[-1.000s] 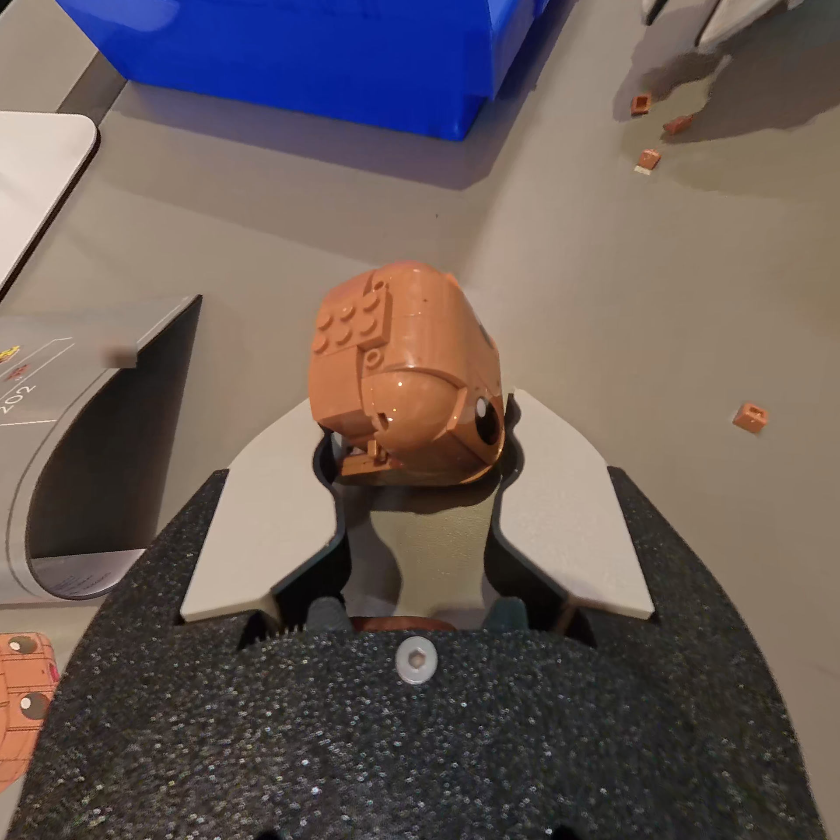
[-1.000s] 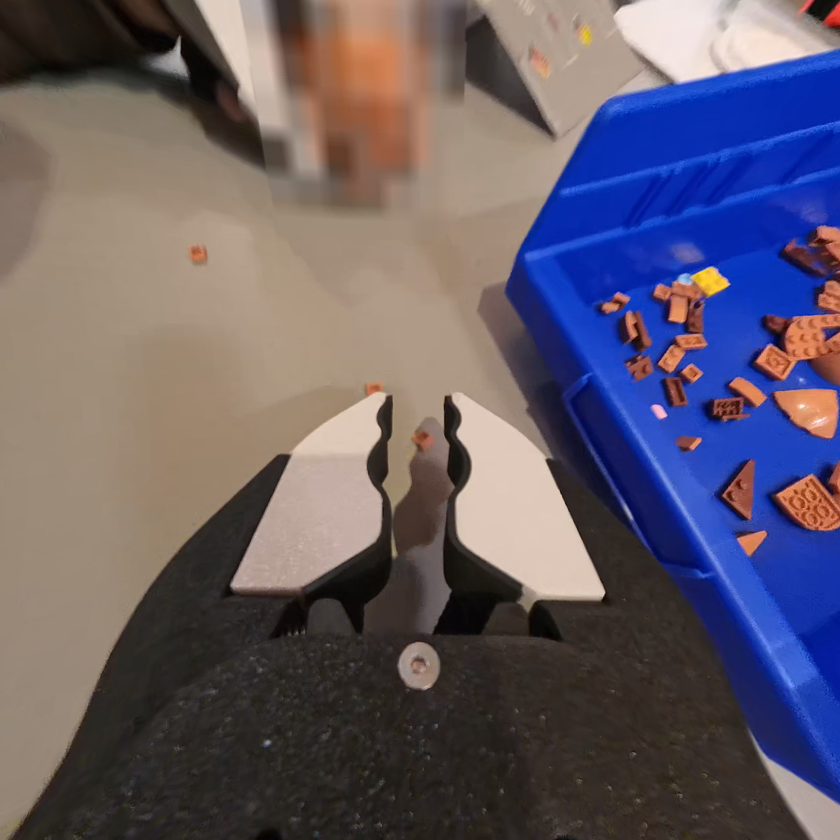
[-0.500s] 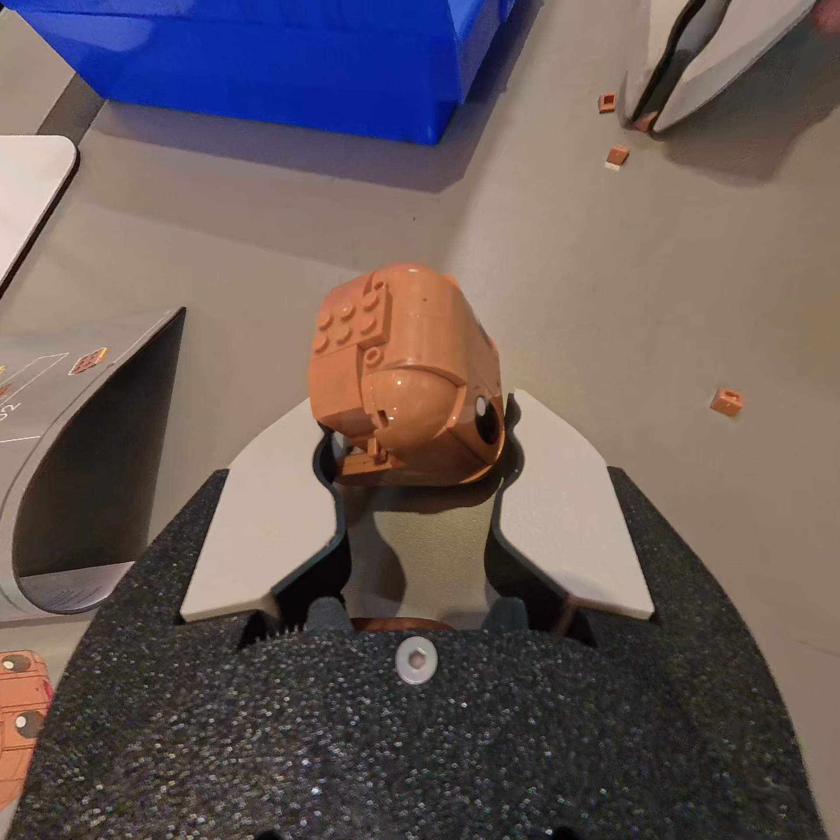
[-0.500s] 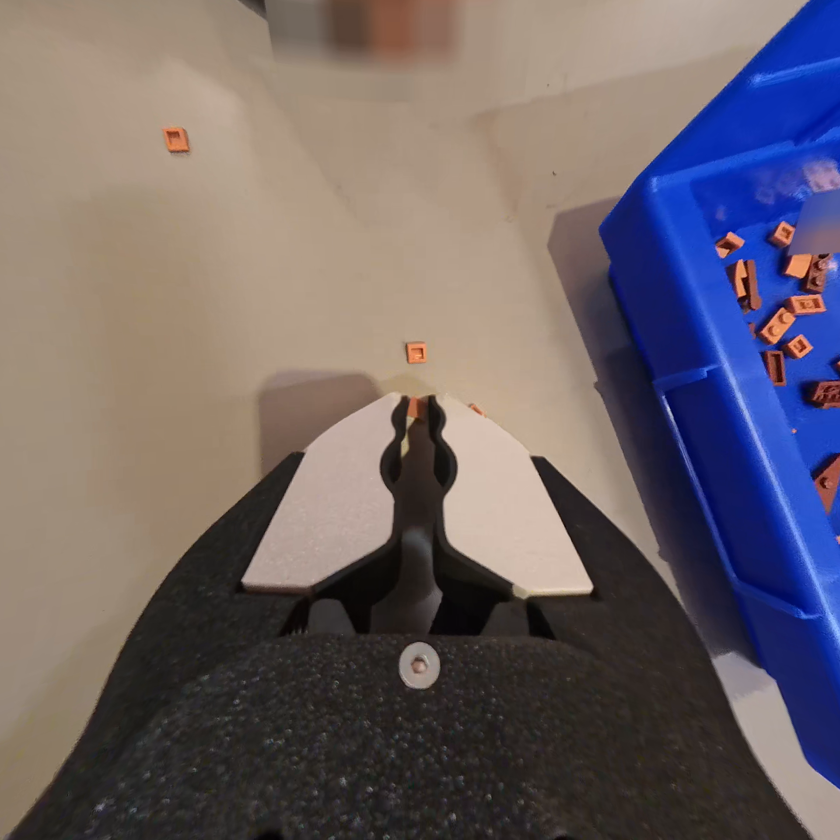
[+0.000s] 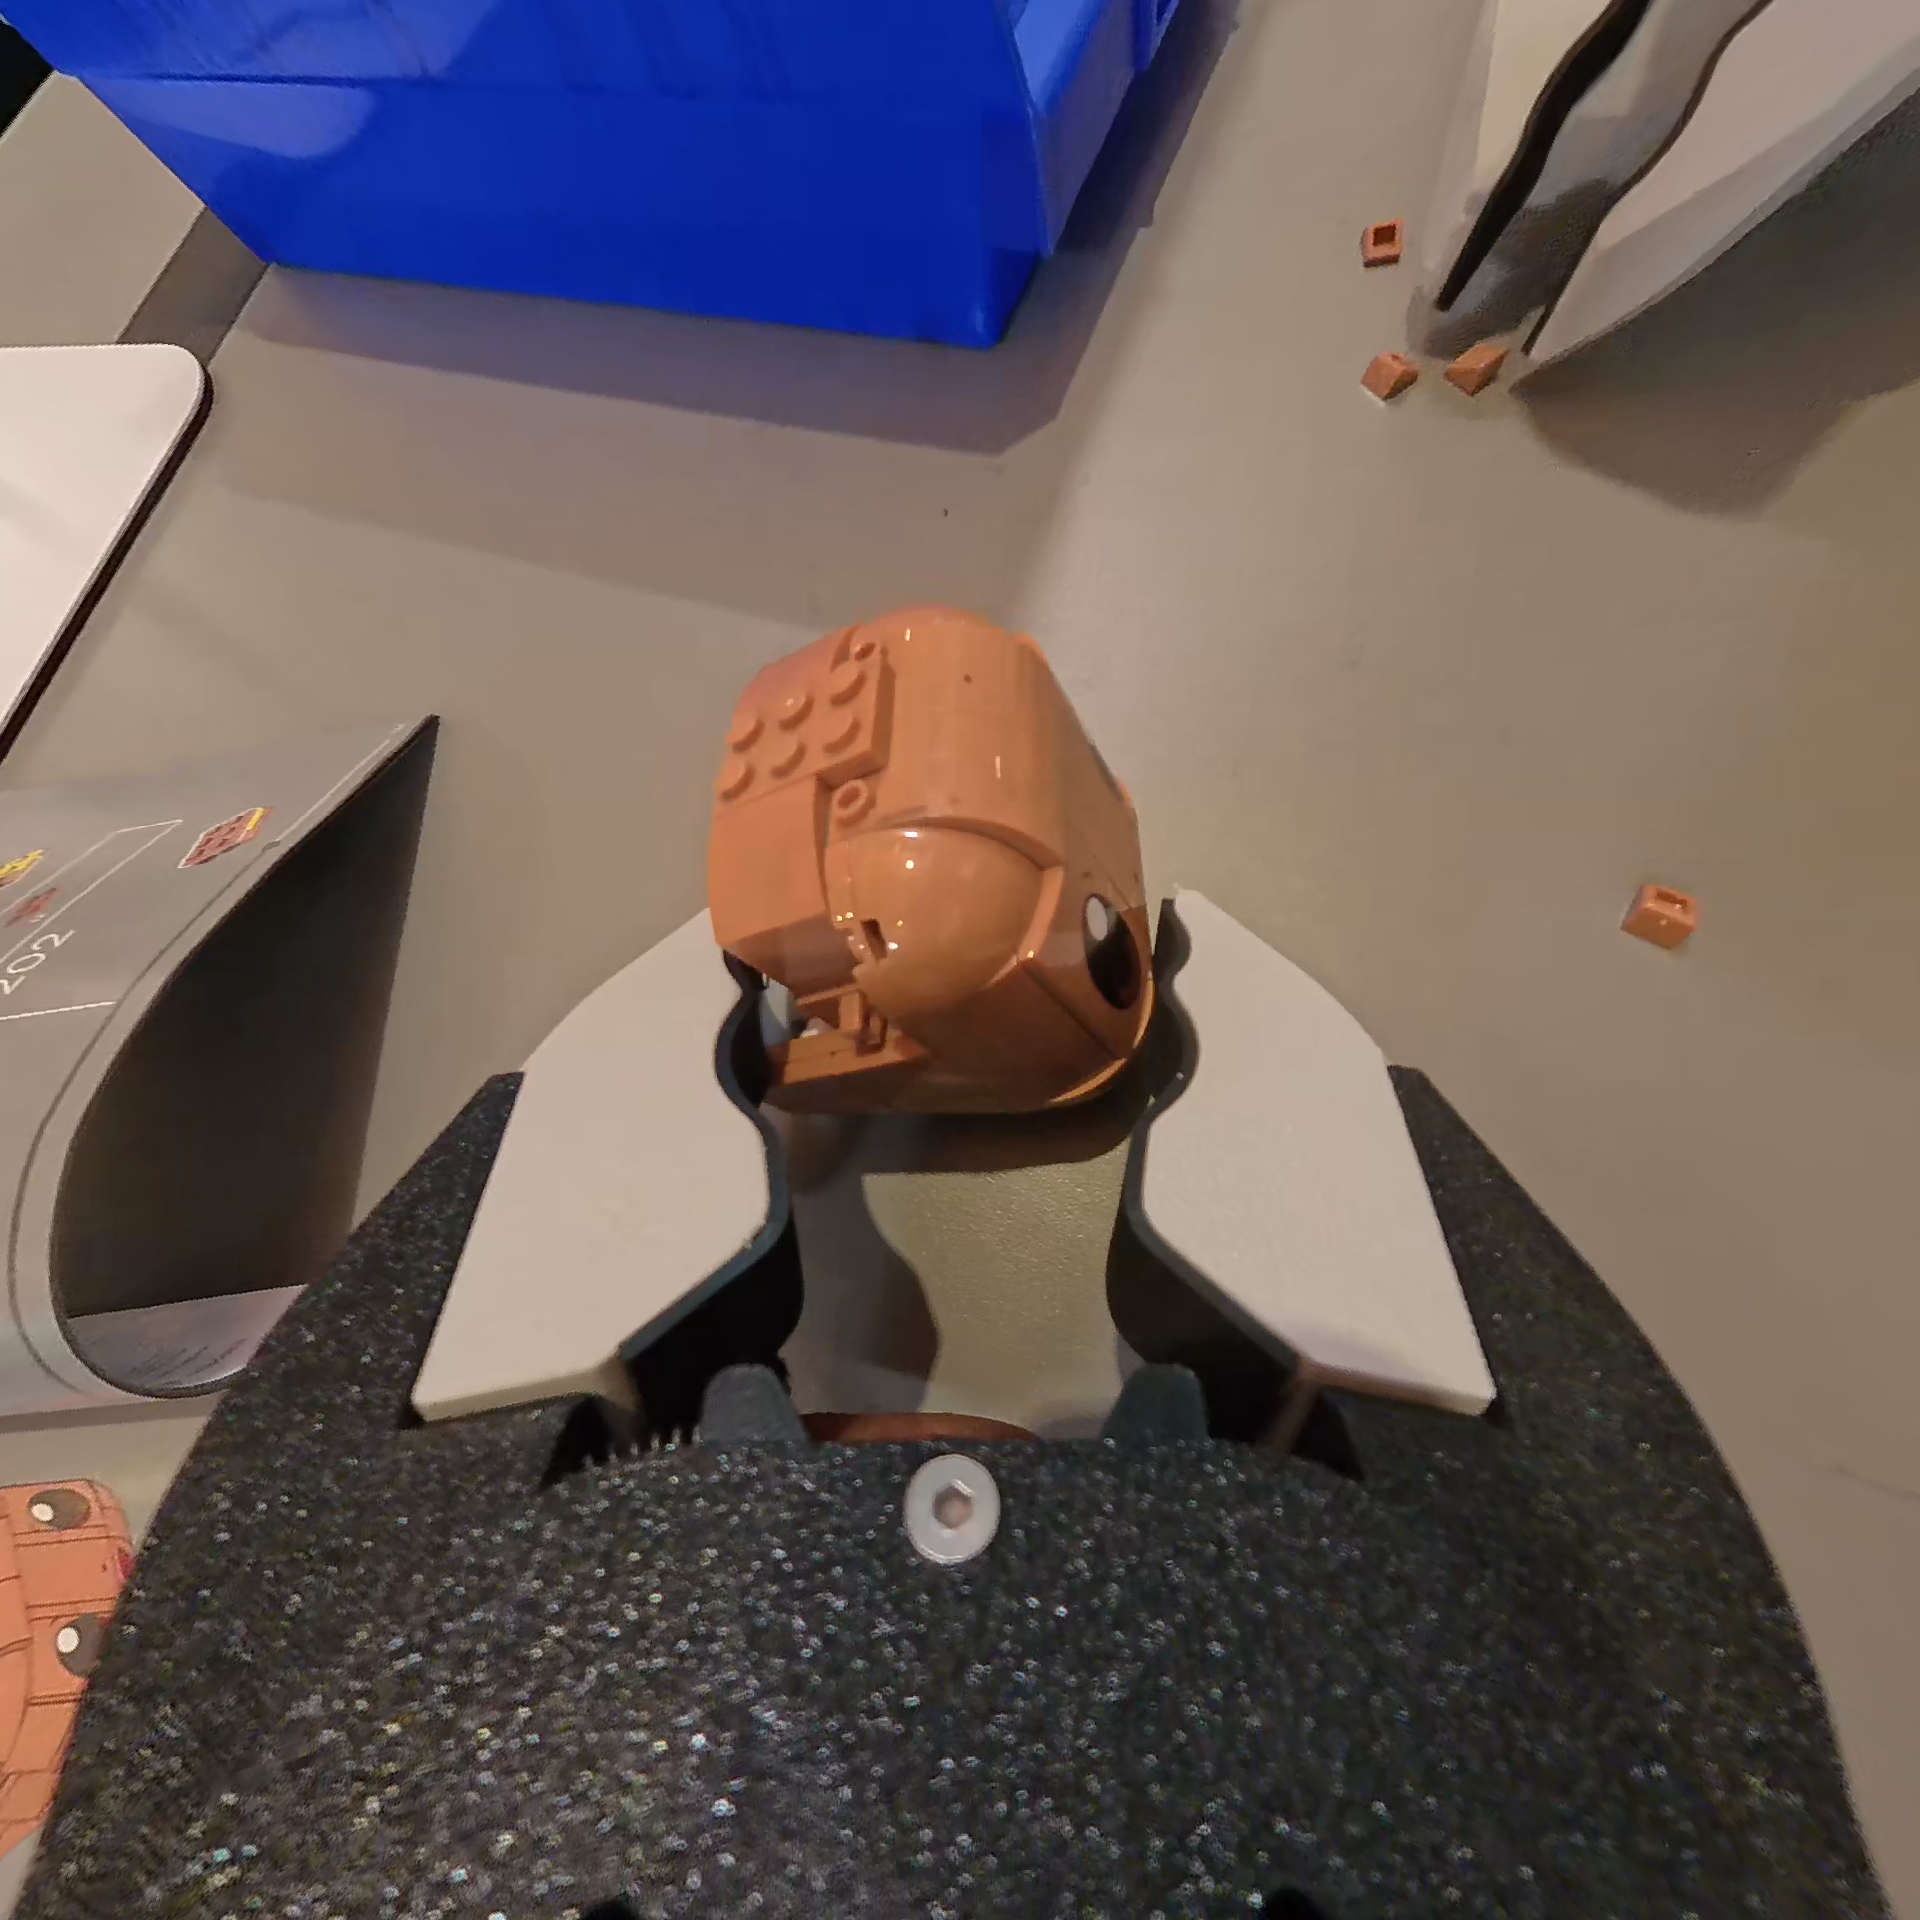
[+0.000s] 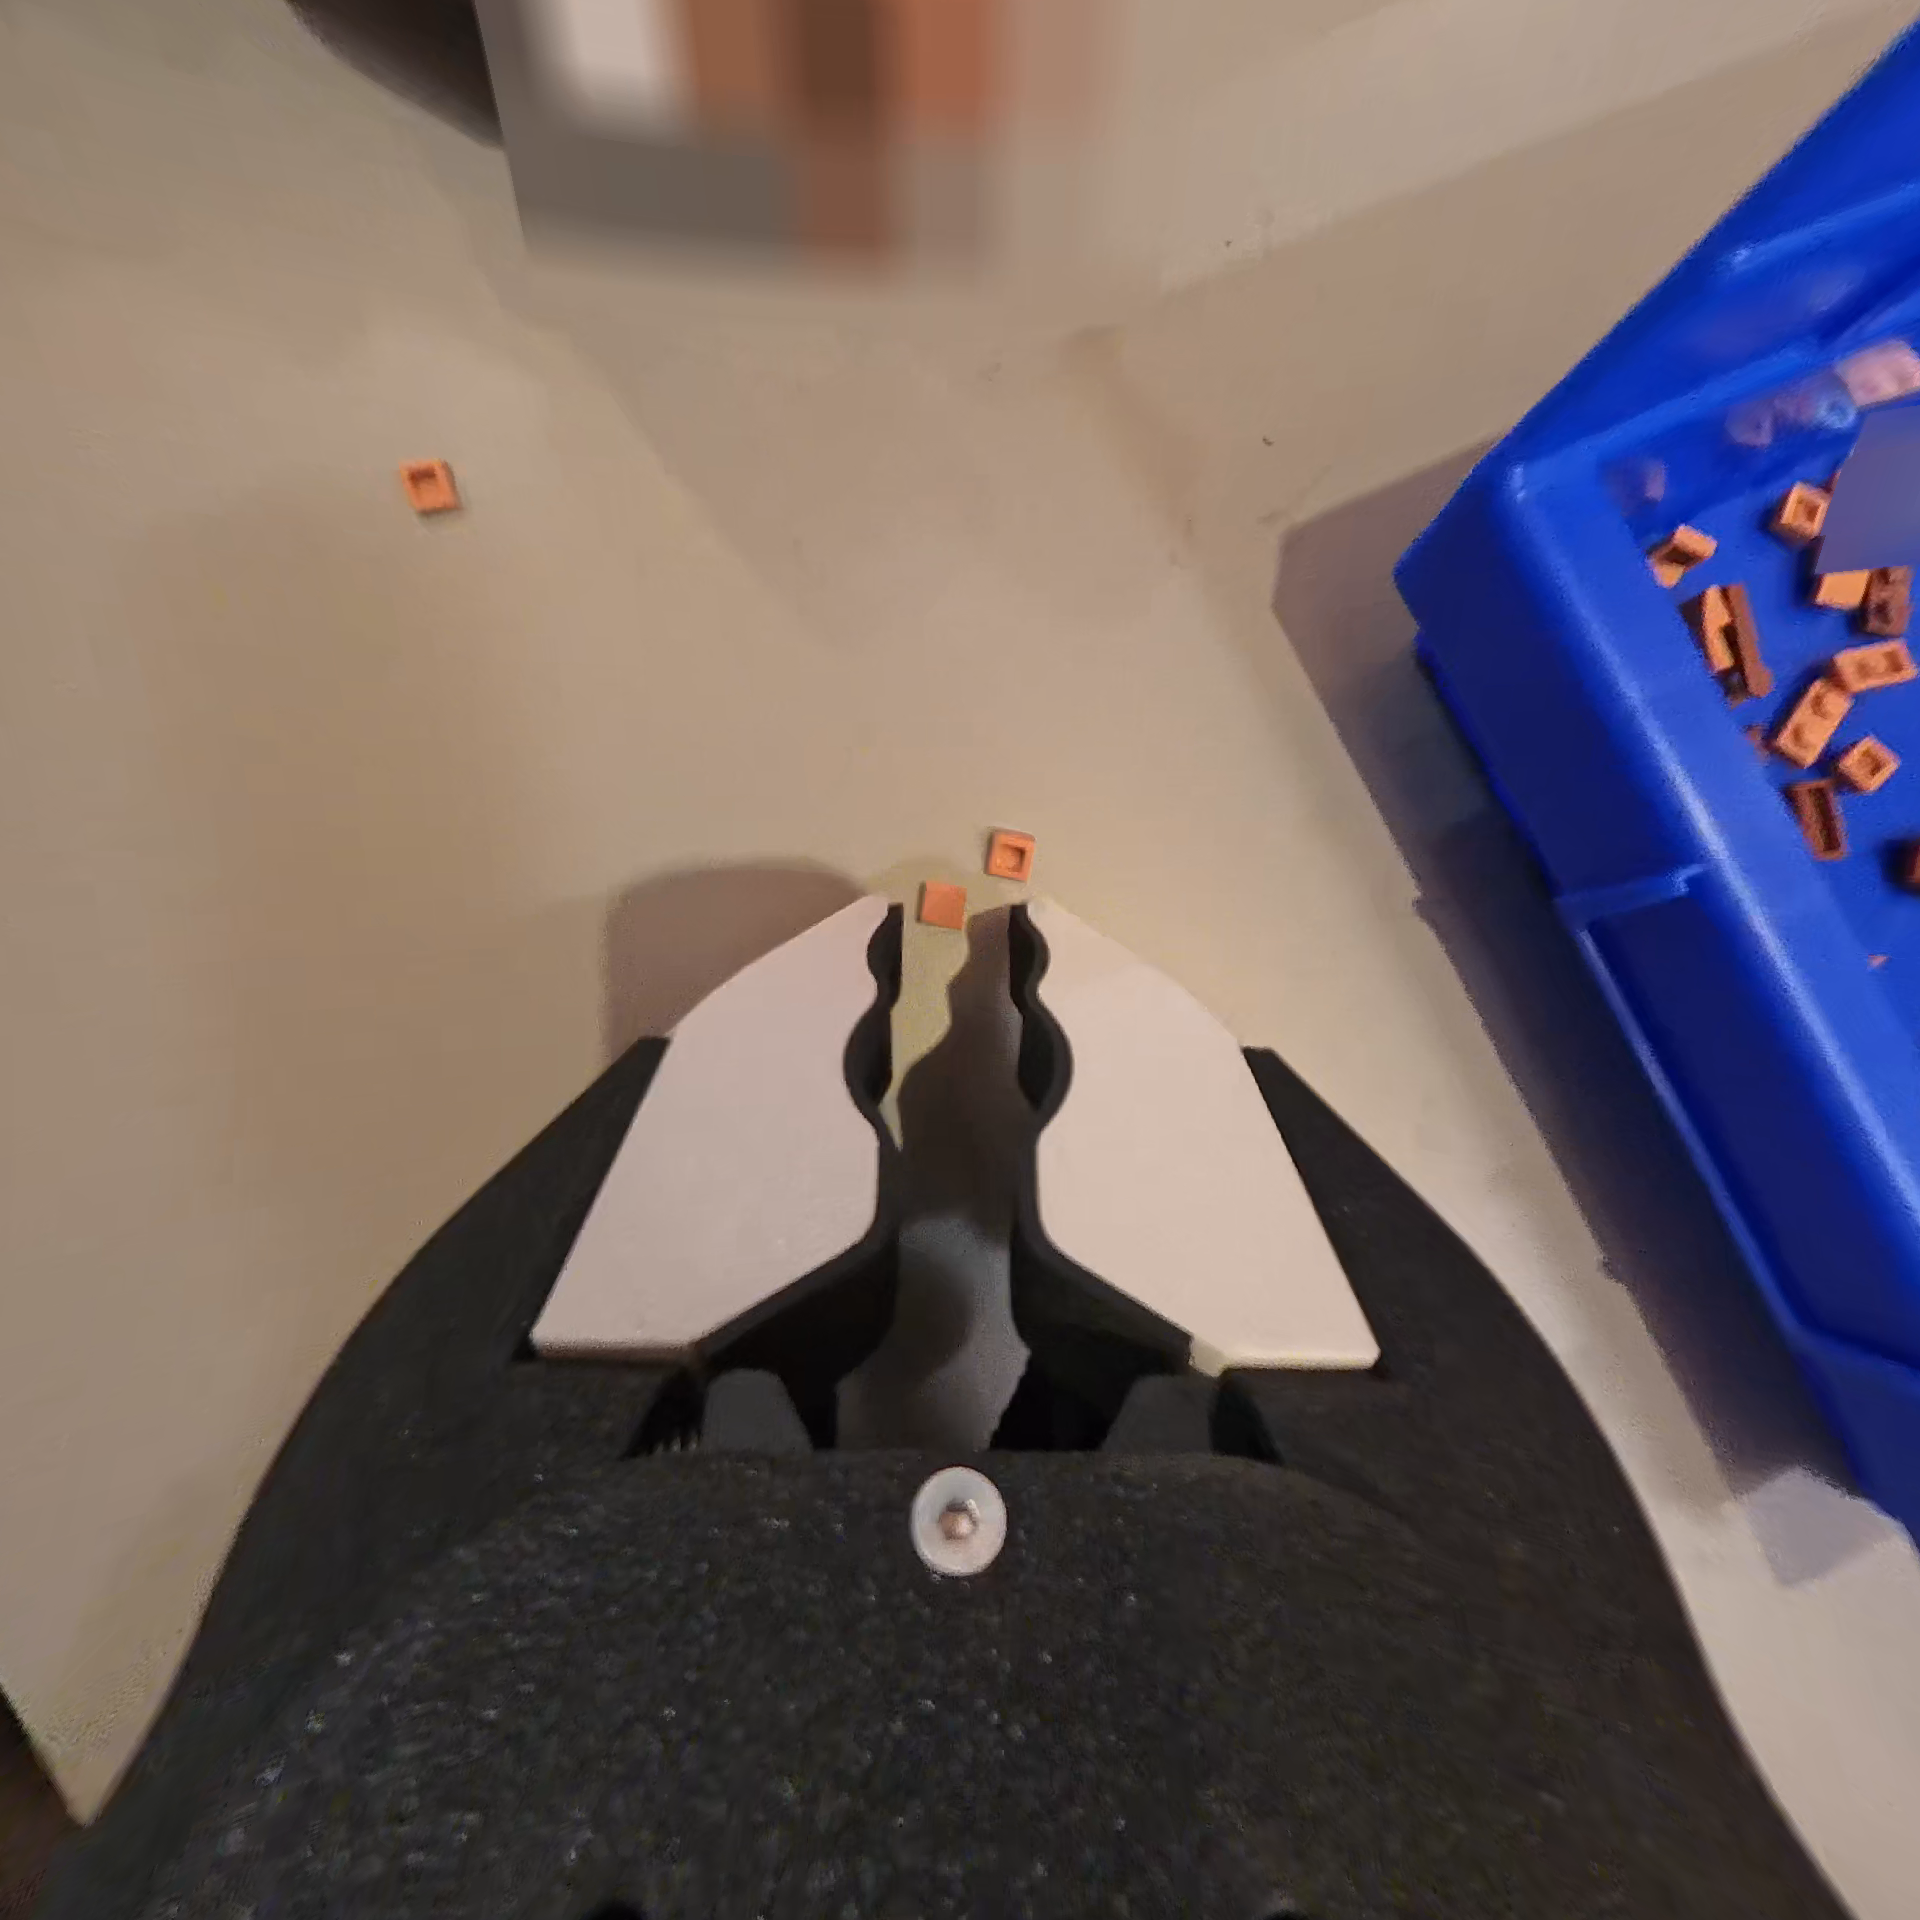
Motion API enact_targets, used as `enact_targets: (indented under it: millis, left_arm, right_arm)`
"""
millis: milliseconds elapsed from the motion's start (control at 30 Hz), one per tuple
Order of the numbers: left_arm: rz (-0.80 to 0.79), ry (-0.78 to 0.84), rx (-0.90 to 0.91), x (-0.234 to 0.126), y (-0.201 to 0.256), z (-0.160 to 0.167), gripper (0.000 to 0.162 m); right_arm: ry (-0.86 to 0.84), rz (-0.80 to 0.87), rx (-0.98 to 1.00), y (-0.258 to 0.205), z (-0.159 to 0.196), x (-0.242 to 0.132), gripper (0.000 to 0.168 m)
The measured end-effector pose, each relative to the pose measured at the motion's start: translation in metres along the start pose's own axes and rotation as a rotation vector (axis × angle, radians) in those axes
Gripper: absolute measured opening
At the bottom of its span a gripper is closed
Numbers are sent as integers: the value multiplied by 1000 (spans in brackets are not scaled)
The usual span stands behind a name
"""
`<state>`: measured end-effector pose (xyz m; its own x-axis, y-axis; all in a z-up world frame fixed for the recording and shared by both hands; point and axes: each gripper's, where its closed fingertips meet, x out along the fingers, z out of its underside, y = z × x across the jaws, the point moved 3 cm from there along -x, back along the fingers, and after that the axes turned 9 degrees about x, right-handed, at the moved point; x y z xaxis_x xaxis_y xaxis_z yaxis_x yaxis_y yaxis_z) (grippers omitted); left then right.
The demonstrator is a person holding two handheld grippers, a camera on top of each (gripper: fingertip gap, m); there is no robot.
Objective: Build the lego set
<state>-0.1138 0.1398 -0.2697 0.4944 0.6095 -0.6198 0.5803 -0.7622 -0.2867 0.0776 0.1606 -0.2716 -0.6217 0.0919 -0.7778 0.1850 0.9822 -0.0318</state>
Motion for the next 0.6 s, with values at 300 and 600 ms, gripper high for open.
enact_targets:
  millis: [300, 600]
  left_arm:
    - [8, 4, 5, 0, 1, 0, 72]
    - [16, 10, 16, -1, 3, -1, 72]
  right_arm:
    - [-48, -113, -80, -22, 4, 4, 19]
    - [-5, -59, -38, -12, -12, 2, 20]
